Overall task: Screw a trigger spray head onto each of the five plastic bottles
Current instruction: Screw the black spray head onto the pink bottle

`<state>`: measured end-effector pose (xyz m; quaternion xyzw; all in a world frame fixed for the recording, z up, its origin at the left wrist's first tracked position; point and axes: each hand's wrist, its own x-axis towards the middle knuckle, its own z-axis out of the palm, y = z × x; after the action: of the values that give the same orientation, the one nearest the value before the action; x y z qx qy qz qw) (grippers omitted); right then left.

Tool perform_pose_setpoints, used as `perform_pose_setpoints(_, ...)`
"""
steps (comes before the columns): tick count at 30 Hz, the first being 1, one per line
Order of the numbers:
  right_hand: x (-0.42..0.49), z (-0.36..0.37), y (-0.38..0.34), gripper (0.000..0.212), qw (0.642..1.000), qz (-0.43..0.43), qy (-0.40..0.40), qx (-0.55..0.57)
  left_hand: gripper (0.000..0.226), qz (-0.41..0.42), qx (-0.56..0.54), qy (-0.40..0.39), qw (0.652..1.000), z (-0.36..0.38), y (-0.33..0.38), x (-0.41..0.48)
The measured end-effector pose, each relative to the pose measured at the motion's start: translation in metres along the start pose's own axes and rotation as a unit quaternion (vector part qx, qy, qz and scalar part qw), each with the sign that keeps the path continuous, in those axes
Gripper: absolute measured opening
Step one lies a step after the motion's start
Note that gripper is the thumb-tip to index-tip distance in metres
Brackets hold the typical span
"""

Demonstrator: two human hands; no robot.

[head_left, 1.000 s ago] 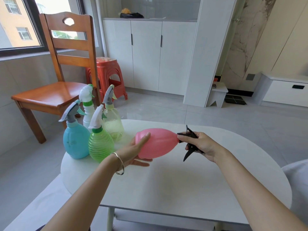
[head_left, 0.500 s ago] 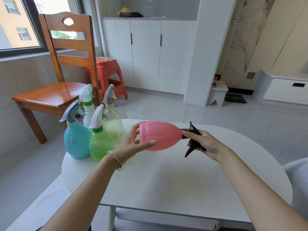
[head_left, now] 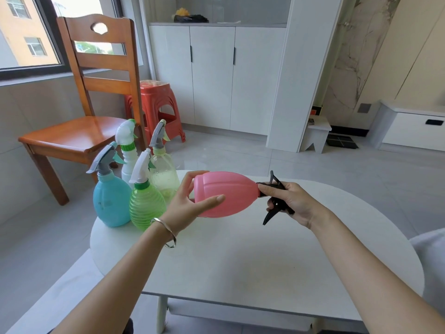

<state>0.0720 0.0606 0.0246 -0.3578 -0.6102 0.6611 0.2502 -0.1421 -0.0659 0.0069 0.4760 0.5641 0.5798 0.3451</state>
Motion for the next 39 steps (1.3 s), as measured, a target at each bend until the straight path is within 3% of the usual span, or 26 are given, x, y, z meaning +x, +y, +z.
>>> perform_pose_setpoints(5, -0.001, -0.003, -0.002, 0.050, 0.999, -0.004, 0.001, -0.034, 0.072, 0.015, 0.046, -0.025, 0.999, -0.003, 0.002, 0.001)
perform_pose_setpoints(8, -0.006, 0.000, -0.005, 0.036, 0.995, -0.020, 0.001, -0.096, 0.075, -0.070, 0.061, -0.092, 0.991, -0.016, 0.009, 0.005)
perform_pose_setpoints(12, -0.008, -0.001, -0.015, 0.016, 0.985, -0.081, -0.014, -0.154, 0.091, -0.230, -0.054, -0.202, 0.951, -0.022, 0.010, 0.004)
perform_pose_setpoints(15, -0.005, 0.001, -0.014, 0.017, 0.978, -0.121, 0.005, -0.171, 0.082, -0.266, -0.135, -0.248, 0.922, -0.020, 0.006, 0.001)
perform_pose_setpoints(17, 0.002, 0.002, -0.009, 0.022, 0.959, -0.162, 0.079, -0.219, 0.086, -0.259, -0.152, -0.248, 0.921, -0.019, 0.004, 0.001)
perform_pose_setpoints(19, 0.009, 0.001, -0.005, 0.028, 0.898, -0.250, 0.223, -0.284, 0.095, -0.249, -0.148, -0.226, 0.930, -0.016, 0.002, 0.002)
perform_pose_setpoints(21, 0.009, 0.005, -0.007, 0.021, 0.861, -0.320, 0.312, -0.242, 0.102, -0.231, -0.142, -0.190, 0.943, -0.009, 0.001, 0.004)
perform_pose_setpoints(24, 0.009, 0.020, -0.014, 0.015, 0.911, -0.292, 0.282, -0.074, 0.096, -0.195, -0.163, -0.136, 0.957, 0.001, 0.000, 0.006)
perform_pose_setpoints(28, 0.008, 0.040, -0.016, 0.036, 0.986, -0.088, 0.140, -0.016, 0.097, -0.157, -0.135, -0.157, 0.966, 0.011, -0.002, 0.004)
perform_pose_setpoints(30, 0.011, 0.043, -0.014, 0.042, 0.993, -0.052, 0.089, 0.059, 0.092, -0.153, -0.094, -0.182, 0.967, 0.017, -0.004, 0.000)
perform_pose_setpoints(33, 0.012, 0.044, -0.014, 0.036, 0.983, -0.069, 0.053, 0.160, 0.083, -0.161, -0.074, -0.192, 0.965, 0.025, -0.005, -0.004)
perform_pose_setpoints(39, 0.010, 0.062, -0.014, 0.021, 0.991, -0.093, 0.058, 0.074, 0.064, -0.144, -0.062, -0.178, 0.972, 0.033, -0.005, -0.008)
